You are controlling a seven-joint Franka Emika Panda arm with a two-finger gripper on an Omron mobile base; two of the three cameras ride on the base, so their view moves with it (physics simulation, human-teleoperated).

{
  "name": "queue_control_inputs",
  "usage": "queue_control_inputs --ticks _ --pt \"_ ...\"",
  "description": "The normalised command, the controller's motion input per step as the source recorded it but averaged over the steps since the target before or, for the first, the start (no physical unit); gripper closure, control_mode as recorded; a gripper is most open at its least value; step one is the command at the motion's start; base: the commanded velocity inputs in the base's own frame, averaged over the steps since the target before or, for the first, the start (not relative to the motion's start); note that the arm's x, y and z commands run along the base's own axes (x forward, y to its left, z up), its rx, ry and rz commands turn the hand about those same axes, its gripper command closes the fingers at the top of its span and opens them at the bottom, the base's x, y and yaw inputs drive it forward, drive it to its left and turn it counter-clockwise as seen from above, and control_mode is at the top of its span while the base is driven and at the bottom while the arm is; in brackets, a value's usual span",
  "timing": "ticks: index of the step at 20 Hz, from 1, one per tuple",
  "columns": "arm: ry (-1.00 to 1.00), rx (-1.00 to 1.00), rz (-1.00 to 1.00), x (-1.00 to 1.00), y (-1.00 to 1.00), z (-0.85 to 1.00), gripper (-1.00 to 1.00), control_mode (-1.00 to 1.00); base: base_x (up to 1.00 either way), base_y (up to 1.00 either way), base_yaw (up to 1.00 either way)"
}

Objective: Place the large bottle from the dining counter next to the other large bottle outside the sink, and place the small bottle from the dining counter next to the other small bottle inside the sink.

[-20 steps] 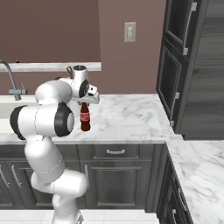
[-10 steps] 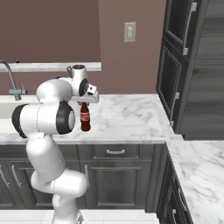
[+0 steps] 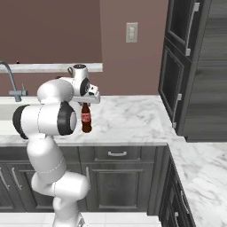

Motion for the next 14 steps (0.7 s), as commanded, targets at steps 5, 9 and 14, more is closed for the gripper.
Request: queue_control_inputs --ticks 5,9,14 --pt "0.00 0.00 0.00 0.00 0.00 0.00 -1.00 -1.00 0.00 0.00 0.00" --pt "0.00 0.00 0.00 0.00 0.00 0.00 -1.00 -1.00 0.00 0.00 0.00" --pt "0.00 0.00 0.00 0.00 0.00 -0.12 -1.00 -1.00 0.00 0.00 0.00"
